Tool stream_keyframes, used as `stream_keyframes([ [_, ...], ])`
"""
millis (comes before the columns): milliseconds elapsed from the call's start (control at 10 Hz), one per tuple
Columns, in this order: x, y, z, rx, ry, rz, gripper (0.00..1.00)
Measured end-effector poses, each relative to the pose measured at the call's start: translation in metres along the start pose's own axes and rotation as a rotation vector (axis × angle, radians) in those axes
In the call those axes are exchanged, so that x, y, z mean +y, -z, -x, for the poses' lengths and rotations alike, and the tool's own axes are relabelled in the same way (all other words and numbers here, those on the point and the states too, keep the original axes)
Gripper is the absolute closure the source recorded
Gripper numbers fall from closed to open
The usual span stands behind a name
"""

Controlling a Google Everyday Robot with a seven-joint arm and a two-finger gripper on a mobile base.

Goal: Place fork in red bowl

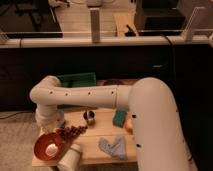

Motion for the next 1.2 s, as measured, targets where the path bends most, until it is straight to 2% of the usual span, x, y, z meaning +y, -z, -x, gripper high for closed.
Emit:
stream_keyframes([
  [200, 0.010, -0.008, 0.006, 0.000, -0.014, -0.047, 0.83],
  [300, 0.015, -0.016, 0.009, -0.001, -0.019, -0.074, 0.71],
  [800, 0.018, -0.031, 0.008, -0.010, 0.004, -0.160, 0.24],
  [900, 0.017, -0.031, 0.007, -0.013, 0.012, -0.165, 0.20],
  [1200, 0.009, -0.030, 0.001, -0.025, 0.053, -0.192, 0.20],
])
